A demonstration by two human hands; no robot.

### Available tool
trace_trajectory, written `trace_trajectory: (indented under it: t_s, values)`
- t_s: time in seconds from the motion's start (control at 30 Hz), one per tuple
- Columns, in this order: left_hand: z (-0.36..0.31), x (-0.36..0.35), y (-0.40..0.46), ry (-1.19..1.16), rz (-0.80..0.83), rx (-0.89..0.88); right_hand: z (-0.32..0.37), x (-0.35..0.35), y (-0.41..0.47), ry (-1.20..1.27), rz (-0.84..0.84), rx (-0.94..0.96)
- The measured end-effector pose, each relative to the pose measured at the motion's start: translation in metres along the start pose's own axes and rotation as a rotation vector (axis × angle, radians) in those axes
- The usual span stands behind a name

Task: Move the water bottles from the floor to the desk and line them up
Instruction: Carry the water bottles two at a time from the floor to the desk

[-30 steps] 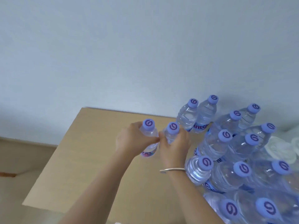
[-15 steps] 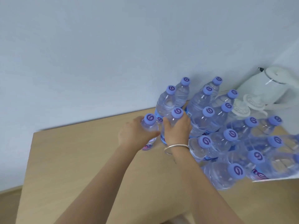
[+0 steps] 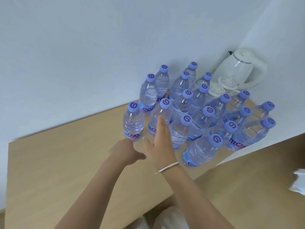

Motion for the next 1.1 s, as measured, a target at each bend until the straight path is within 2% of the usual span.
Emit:
trace_trajectory:
  t_s: [0.1, 0.3, 0.4, 0.53, 0.73, 1.1]
  values:
    - [-0.011, 0.001, -0.015, 0.084, -0.020, -0.048, -0.011, 0.018, -0.023, -0.081, 0.021, 0.054]
    - [-0.059, -0.008, -0.056, 0.155, 0.018, -0.207, -0.069, 0.084, -0.061, -0.304, 0.142, -0.080]
    - [-0.099, -0.024, -0.088, 0.205, 0.046, -0.317, -0.094, 0.139, -0.071, -0.355, 0.054, -0.146]
    - [-0.164, -0.054, -0.137, 0.274, -0.016, -0.460, -0.131, 0.216, -0.092, -0.457, -0.013, -0.189]
    - [-0.273, -0.115, -0.199, 0.201, -0.063, -0.610, -0.203, 0.341, -0.141, -0.485, -0.161, -0.327]
    - [-0.440, -0.221, -0.255, 0.152, 0.038, -0.820, -0.306, 0.498, -0.198, -0.491, -0.405, -0.579]
Point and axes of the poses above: each hand's wrist, its own y-axis towards the middle knuckle, its own x-axis out of the back of the hand, z = x × y, the point moved 7 cm from there along y, towards the middle knuckle, and after that the axes turned 13 degrees about -z, right-handed, at the moved point
